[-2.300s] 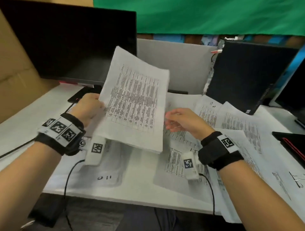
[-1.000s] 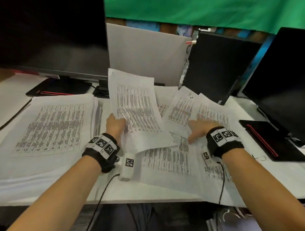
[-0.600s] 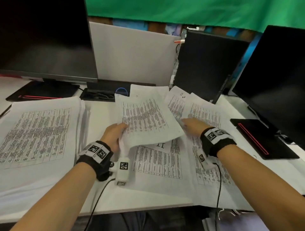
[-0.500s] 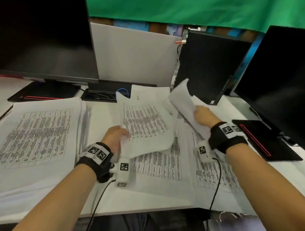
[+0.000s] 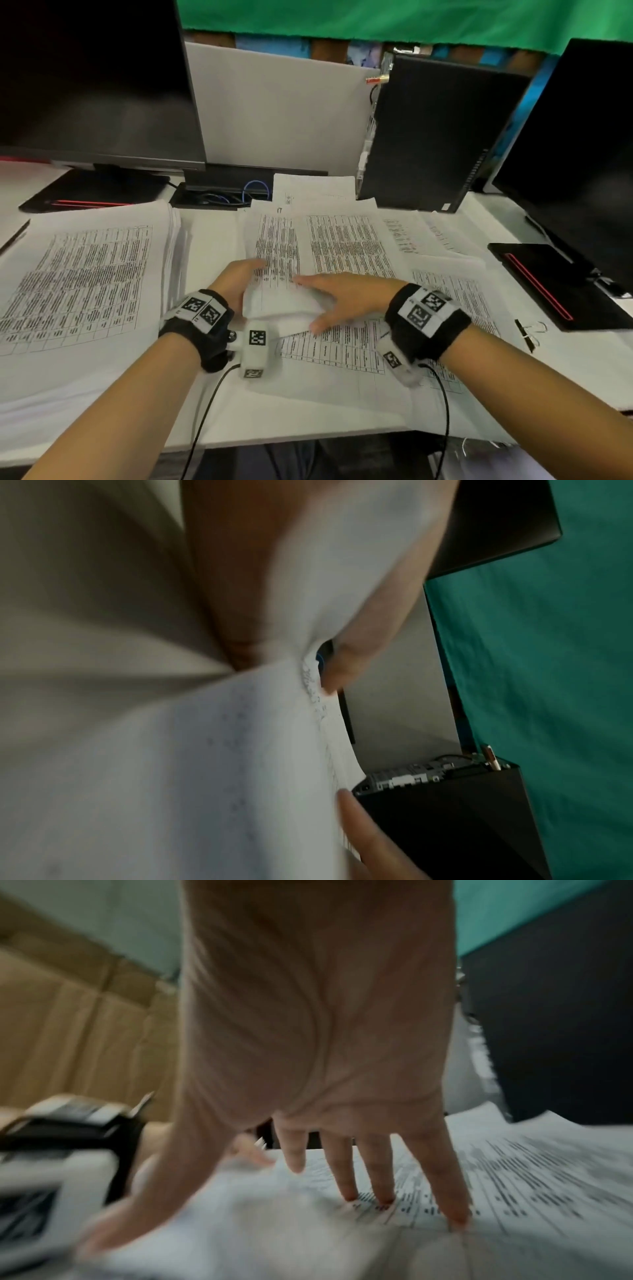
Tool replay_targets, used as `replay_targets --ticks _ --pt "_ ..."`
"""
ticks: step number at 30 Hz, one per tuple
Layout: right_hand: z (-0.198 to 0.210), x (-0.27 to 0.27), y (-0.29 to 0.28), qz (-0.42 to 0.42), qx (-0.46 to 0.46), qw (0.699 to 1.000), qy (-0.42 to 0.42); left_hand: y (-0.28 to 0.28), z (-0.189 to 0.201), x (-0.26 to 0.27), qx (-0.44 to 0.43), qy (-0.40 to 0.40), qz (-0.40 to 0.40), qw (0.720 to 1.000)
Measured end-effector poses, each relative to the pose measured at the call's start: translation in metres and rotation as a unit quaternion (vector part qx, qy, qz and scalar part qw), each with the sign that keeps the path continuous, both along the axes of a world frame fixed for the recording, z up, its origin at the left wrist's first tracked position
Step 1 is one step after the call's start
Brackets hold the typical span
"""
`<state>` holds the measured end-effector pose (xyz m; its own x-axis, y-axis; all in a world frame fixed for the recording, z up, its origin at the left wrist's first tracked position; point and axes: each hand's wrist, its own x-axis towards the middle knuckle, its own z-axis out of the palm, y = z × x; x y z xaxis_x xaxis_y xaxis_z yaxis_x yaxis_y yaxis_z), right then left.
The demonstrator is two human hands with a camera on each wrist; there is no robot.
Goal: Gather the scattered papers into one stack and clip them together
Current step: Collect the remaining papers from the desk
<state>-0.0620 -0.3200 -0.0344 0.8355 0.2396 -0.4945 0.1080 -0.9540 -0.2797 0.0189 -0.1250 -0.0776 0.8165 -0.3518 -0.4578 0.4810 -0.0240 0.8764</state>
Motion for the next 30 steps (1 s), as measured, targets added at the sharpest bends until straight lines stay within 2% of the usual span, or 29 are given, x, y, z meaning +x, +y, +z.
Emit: replay_targets --ticks 1,3,7,10,13,16,18,20,21,24,28,30 --pt "0.002 0.0 -0.007 -0.01 0.01 1.0 0.024 0.0 -0.004 0.002 0.043 -0.025 0.012 0.999" --pt "0.004 0.001 -0.025 -0.039 0.023 0.999 0.02 -0.001 -0.014 0.006 0.092 -0.061 0.018 0.994" --pt "-0.011 0.0 -0.048 -0.016 -0.062 0.998 0.012 -0.006 -0.02 0.004 0.06 -0.089 0.06 0.992" --pt "-0.017 -0.002 -0.049 -0.007 -0.063 0.998 -0.002 -0.011 -0.02 0.0 0.034 -0.129 0.1 0.986" --pt "-0.018 -0.004 -0.05 -0.014 -0.064 0.998 -0.024 -0.015 -0.016 -0.004 0.023 -0.125 0.121 0.985" --pt "-0.013 -0.007 -0.046 -0.12 0.034 0.986 -0.113 -0.017 -0.015 -0.007 0.05 -0.137 0.169 0.975" --pt "-0.002 -0.009 -0.039 -0.189 0.115 0.954 -0.205 -0.018 -0.017 -0.008 0.071 -0.16 0.182 0.967" --pt "0.01 -0.009 -0.027 -0.179 0.117 0.935 -0.284 -0.018 -0.021 -0.008 0.091 -0.173 0.179 0.964" --pt "0.014 -0.009 -0.018 -0.156 0.1 0.936 -0.3 -0.018 -0.021 -0.008 0.095 -0.176 0.177 0.964" --pt "0.011 -0.01 0.011 -0.077 0.055 0.959 -0.266 -0.019 -0.024 -0.006 0.112 -0.165 0.143 0.969" --pt "0.0 -0.014 0.028 -0.001 0.035 0.994 -0.101 -0.02 -0.021 -0.007 0.103 -0.161 0.148 0.97" --pt "0.004 -0.016 0.024 0.006 0.039 0.997 -0.061 -0.019 -0.018 -0.005 0.077 -0.136 0.16 0.975"
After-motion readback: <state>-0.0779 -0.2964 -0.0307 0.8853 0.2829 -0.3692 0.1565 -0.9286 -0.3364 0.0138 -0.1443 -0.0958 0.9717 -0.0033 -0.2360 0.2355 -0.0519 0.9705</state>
